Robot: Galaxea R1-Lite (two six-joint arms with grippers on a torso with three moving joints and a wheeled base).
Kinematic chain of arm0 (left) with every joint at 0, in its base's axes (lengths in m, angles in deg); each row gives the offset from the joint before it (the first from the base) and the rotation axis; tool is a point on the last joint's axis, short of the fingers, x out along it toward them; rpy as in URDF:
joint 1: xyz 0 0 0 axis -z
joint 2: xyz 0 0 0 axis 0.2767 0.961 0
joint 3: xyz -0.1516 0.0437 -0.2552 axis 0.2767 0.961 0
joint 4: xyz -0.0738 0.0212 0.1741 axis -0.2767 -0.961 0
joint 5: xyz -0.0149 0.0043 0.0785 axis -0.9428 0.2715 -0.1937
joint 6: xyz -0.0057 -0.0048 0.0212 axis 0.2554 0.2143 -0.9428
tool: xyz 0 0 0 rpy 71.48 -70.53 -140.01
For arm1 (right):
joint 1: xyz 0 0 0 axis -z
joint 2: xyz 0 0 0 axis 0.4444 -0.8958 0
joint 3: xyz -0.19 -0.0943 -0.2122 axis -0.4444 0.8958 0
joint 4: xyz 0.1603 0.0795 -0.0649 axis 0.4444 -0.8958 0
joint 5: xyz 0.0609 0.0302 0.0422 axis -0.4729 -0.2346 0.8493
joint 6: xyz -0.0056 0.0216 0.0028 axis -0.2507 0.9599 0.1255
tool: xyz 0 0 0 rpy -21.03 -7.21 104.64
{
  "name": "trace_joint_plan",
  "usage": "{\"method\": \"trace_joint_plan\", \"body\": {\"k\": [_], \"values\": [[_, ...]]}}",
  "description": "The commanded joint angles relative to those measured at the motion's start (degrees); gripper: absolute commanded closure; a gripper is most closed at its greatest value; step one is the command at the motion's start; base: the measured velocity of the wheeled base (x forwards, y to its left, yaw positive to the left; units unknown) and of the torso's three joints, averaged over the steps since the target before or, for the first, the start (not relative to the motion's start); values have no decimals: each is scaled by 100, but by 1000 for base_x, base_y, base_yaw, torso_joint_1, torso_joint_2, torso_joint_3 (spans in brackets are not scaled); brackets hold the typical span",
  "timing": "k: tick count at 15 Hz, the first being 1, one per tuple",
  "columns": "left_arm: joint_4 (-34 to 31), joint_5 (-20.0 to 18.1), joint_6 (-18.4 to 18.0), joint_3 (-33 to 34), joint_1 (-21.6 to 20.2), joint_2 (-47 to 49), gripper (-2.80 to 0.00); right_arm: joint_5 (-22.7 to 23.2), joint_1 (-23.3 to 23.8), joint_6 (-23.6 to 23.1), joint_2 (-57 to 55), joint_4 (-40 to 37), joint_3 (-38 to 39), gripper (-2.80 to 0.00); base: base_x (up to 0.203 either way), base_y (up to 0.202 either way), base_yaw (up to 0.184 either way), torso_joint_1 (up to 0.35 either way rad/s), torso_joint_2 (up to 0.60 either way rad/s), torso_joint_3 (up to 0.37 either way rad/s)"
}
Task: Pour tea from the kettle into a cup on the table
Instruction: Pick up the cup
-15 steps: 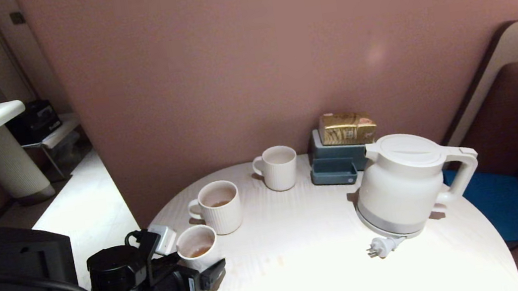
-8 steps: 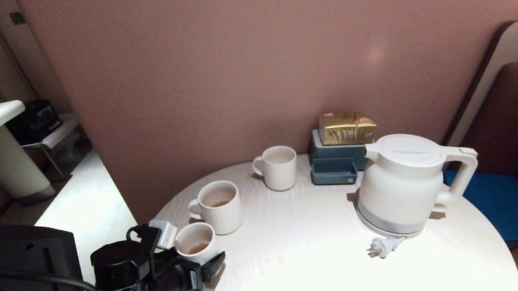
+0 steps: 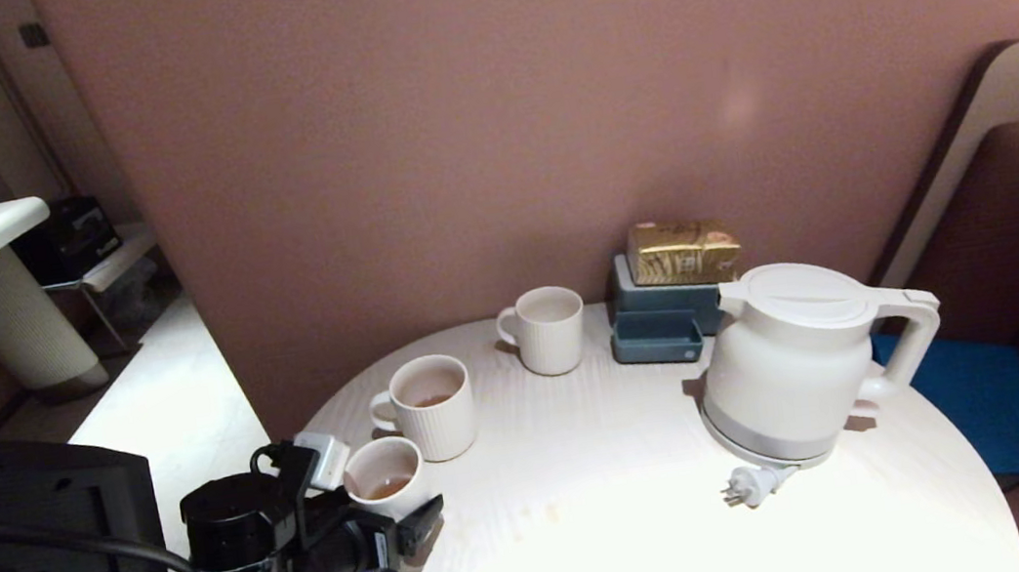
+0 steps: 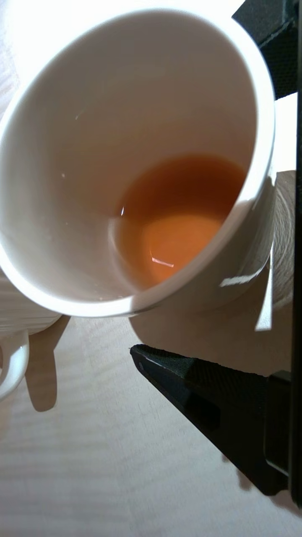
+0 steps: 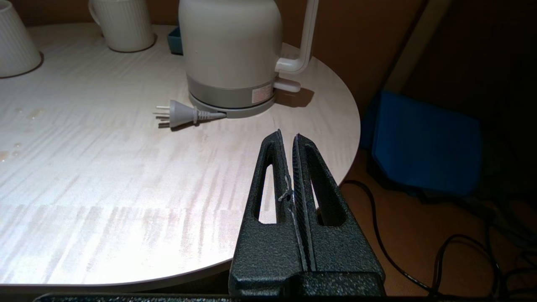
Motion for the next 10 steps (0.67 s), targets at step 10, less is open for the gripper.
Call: {"method": "trace_joint_plan", "body": {"k": [10], "values": [[272,338,-128,-138,18,113,-280,0,-1,-2,-7,2,-6,0,0,0,0,0,0,0]]}}
